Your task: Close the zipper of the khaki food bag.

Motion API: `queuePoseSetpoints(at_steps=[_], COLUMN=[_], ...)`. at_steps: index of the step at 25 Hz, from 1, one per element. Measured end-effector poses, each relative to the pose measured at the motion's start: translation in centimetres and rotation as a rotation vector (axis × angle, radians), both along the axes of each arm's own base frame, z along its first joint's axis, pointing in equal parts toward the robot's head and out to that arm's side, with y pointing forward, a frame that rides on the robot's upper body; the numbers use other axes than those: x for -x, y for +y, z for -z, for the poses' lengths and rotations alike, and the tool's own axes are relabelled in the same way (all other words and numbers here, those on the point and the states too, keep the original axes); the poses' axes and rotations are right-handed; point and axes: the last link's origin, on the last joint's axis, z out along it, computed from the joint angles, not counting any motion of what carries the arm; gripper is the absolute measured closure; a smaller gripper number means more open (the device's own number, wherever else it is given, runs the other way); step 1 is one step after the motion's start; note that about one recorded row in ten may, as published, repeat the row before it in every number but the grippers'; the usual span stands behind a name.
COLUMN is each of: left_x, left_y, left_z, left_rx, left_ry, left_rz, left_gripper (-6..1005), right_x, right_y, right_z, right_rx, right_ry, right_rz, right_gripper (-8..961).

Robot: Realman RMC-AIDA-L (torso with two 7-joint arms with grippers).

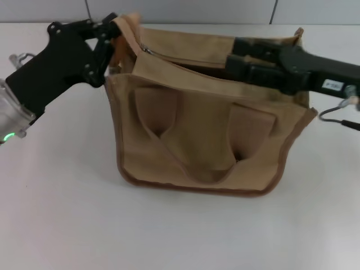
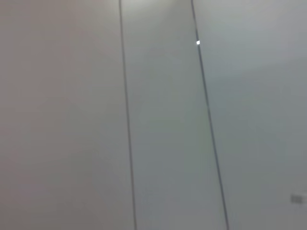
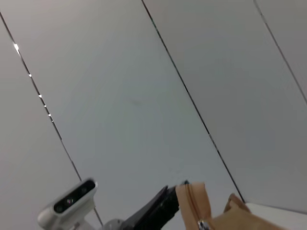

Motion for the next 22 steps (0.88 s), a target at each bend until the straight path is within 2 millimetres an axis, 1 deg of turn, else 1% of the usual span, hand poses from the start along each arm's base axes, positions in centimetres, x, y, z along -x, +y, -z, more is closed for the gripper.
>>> queuePoseSetpoints(at_steps=[1, 2, 3, 4, 6, 8, 9, 11, 15, 16, 18, 21, 22], left_x=[-0.7, -0.7, -1.2, -1.2, -1.8, -1.9, -2.5, -2.7, -3.2, -3.7, -4.1, -5.6, -5.6], left_y=[0.3, 0.3, 0.6, 0.6, 1.0, 1.1, 1.5, 1.6, 1.7, 1.8, 1.9, 2.1, 2.1], left_z=[0.1, 0.1, 0.2, 0.2, 0.0, -0.1, -0.4, -0.6, -1.0, -1.4, -1.4, -1.3, -1.3], left_rx=[0.012, 0.012, 0.022, 0.022, 0.037, 0.042, 0.058, 0.06, 0.072, 0.086, 0.094, 0.123, 0.123], left_ry=[0.007, 0.007, 0.008, 0.008, 0.002, 0.0, -0.005, -0.006, -0.019, -0.03, -0.03, -0.008, -0.008], left_rz=[0.029, 0.029, 0.049, 0.049, 0.063, 0.066, 0.079, 0.084, 0.102, 0.122, 0.134, 0.181, 0.181], left_gripper=[986, 985, 985, 985, 985, 984, 984, 983, 982, 982, 982, 981, 981], right_x=[0.2, 0.2, 0.4, 0.4, 0.9, 1.1, 1.1, 1.2, 1.2, 1.2, 1.1, 1.0, 1.0], right_y=[0.2, 0.2, 0.5, 0.5, 0.6, 0.6, 0.6, 0.6, 0.5, 0.6, 0.7, 0.8, 0.8], right_z=[0.7, 0.7, 1.4, 1.4, 2.4, 2.9, 2.9, 3.3, 3.4, 3.5, 3.5, 4.0, 4.0], right_rx=[0.012, 0.012, 0.025, 0.025, 0.053, 0.069, 0.069, 0.081, 0.083, 0.079, 0.077, 0.076, 0.076], right_ry=[-0.012, -0.012, -0.027, -0.027, -0.038, -0.044, -0.044, -0.058, -0.061, -0.064, -0.066, -0.069, -0.069], right_rz=[-0.006, -0.006, -0.015, -0.015, -0.028, -0.037, -0.037, -0.042, -0.042, -0.037, -0.033, -0.019, -0.019], right_gripper=[187, 187, 187, 187, 187, 187, 187, 187, 186, 186, 186, 186, 186])
